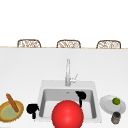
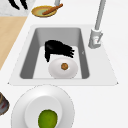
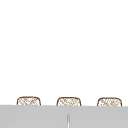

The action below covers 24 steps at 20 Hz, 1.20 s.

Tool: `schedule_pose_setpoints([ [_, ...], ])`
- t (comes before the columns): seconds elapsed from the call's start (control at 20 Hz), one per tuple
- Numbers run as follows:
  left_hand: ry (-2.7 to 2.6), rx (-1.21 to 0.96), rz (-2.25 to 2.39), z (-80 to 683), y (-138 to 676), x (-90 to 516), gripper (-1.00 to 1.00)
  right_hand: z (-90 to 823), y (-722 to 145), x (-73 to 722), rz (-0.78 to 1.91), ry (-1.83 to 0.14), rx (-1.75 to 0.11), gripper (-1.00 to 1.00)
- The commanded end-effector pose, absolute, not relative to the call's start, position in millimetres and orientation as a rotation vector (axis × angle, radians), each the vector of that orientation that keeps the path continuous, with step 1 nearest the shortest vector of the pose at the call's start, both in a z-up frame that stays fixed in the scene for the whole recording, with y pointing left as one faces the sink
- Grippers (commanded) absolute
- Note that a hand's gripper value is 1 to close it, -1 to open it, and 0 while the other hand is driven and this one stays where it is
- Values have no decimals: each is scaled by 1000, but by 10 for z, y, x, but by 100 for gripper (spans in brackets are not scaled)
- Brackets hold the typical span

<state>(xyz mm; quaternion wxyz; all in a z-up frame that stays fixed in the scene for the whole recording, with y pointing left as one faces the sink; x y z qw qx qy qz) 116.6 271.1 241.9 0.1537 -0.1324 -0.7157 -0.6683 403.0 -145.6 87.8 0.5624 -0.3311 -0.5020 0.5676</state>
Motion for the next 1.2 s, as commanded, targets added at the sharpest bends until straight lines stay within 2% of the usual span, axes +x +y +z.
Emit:
schedule_pose_setpoints([
  [0.0,-2052,-380,-1916,2419,2711,1166,0,1092,-1510,4017,1323,-1230,-823,-100],
  [1.15,-2052,-380,-1916,2419,2711,1166,0,2402,-1544,4173,1300,-1282,-935,-100],
])
